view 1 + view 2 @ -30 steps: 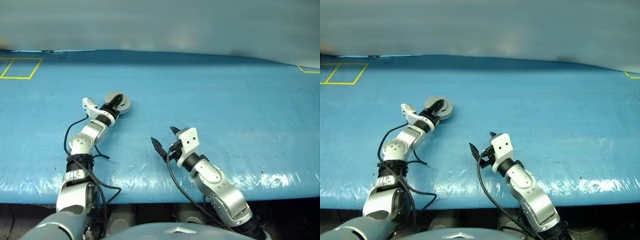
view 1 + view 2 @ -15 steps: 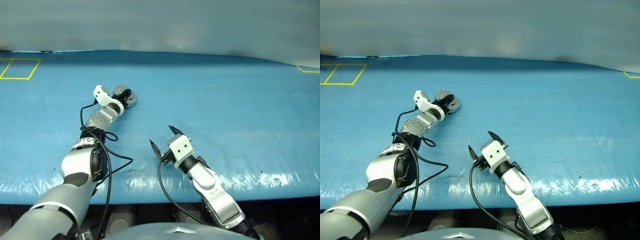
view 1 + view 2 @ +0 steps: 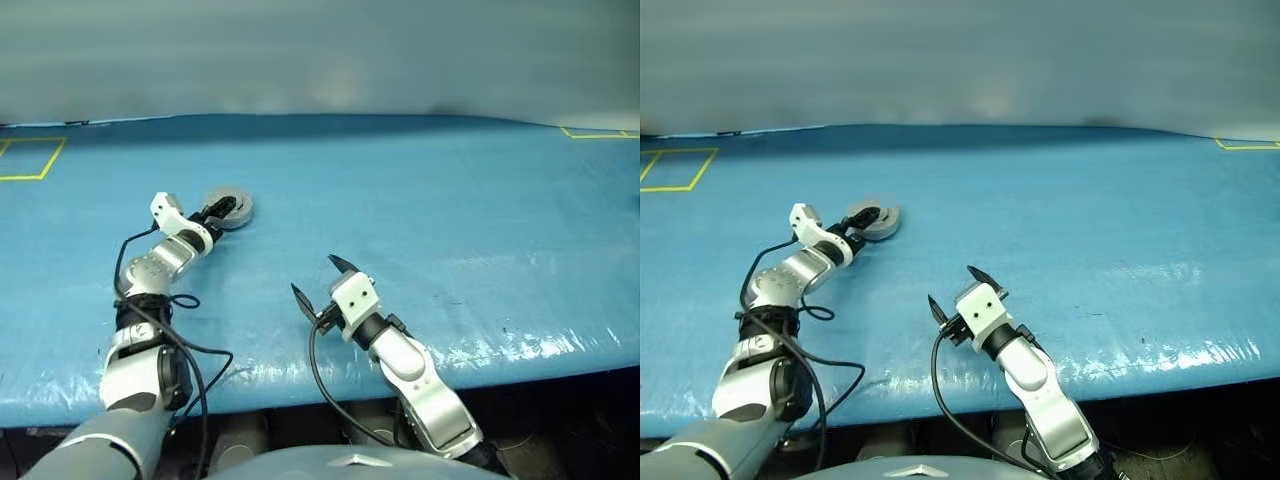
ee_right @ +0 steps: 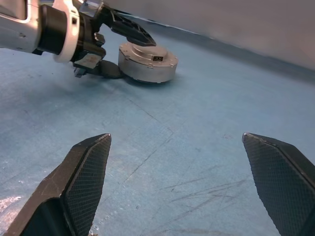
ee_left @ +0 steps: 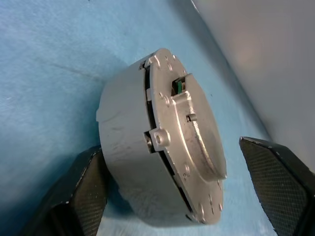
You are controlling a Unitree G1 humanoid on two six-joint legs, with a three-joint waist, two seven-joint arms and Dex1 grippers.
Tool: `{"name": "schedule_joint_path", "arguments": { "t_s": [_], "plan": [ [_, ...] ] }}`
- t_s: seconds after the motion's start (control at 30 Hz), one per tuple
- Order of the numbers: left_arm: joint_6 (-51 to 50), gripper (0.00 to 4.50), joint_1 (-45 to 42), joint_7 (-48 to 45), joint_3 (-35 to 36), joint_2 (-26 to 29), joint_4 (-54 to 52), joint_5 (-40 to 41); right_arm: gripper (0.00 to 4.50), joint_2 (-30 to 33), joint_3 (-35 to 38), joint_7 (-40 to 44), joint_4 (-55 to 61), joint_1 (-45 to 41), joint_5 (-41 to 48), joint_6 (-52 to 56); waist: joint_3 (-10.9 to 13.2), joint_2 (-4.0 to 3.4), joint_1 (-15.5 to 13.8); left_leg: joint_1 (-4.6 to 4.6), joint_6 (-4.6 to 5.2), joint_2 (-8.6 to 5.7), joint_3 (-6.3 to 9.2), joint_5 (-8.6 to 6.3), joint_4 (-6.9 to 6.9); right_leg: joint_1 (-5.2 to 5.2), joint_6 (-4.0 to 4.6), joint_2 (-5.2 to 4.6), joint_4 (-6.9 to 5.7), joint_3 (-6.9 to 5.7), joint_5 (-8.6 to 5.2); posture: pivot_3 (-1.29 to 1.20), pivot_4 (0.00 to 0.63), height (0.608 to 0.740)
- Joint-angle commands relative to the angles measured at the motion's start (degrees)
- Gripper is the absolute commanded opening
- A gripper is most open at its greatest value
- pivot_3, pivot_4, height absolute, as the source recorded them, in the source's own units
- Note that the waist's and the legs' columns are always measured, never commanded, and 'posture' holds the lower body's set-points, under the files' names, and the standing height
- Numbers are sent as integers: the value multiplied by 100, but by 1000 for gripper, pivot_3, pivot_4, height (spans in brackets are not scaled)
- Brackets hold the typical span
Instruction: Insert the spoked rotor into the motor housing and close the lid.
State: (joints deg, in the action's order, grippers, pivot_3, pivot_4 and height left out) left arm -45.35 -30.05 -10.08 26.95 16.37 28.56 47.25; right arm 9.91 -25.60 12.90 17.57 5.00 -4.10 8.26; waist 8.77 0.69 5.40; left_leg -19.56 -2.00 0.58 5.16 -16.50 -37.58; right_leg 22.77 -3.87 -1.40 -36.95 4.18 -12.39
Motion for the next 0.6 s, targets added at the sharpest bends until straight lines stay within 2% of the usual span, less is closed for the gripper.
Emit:
{"name": "schedule_joint_path", "arguments": {
  "t_s": [0.03, 0.13, 0.27, 0.4, 0.6],
  "plan": [
    [-841, 4453, 972, 222, -197, 89, -868, -76, 4500, -86, 62, 199, 98, -86, 177, -35, -10, -3, -8, 1, 0, 0, -2, 0, 0, 0, 0, 0, 2, 1, 0, 0, 150, 740],
    [-589, 4453, 1790, -268, -968, 396, -2197, -540, 4500, -151, 216, 238, 79, -75, 303, 38, -14, -3, -29, 0, -1, 0, 1, 0, 0, 0, 1, 0, 2, 0, -1, 0, 150, 740],
    [961, 4453, 2848, -961, -1762, 526, -3666, -1405, 4500, -256, 455, 174, 86, 5, 444, 50, -14, -8, -108, -5, -4, -1, -7, -2, 8, 7, 37, -4, 8, 6, -22, 0, 150, 740],
    [2425, 4453, 3377, -1091, -2089, 312, -4095, -2220, 4500, -406, 761, 107, 82, 145, 658, -15, -7, -1, -252, -29, -5, 2, -4, -2, 12, 29, 47, -4, 10, -1, -28, 0, 150, 740],
    [4093, 4453, 3829, -813, -2519, -68, -4218, -3438, 4500, -255, 949, 70, 167, 264, 539, -55, -4, 3, -334, -88, -4, 0, -6, -1, 8, 88, 43, -5, 13, -1, -24, 0, 150, 740]
  ]
}}
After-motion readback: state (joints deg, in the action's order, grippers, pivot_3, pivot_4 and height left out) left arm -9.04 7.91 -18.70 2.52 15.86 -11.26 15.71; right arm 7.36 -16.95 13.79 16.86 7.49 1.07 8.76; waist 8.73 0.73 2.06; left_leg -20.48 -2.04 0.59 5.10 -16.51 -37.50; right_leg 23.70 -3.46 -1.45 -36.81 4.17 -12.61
